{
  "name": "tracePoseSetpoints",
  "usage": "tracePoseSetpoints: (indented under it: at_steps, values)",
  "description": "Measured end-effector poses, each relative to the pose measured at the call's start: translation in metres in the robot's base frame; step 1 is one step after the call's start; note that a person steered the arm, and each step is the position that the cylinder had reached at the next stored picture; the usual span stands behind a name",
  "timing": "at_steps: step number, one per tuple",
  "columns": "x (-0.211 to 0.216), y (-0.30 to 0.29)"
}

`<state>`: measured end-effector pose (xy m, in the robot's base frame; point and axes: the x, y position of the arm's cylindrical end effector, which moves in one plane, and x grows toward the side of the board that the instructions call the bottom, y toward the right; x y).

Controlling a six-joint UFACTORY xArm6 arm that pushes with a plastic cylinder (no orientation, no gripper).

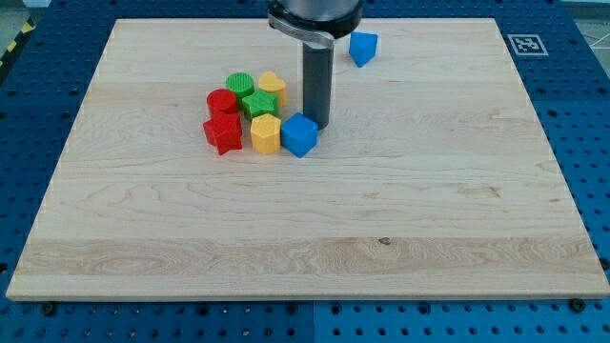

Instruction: Push blue triangle into the group of blocks

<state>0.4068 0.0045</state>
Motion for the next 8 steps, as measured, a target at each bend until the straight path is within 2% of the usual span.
tracePoseSetpoints:
  at_steps: [1, 2, 4, 5, 7, 8]
  values:
    - [-0.005, 0.000]
    - [-0.013, 0.033]
    - [-0.034, 0.136]
    - [-0.065, 0.172]
    - [-0.167, 0.168]
    - [-0.186, 0.138]
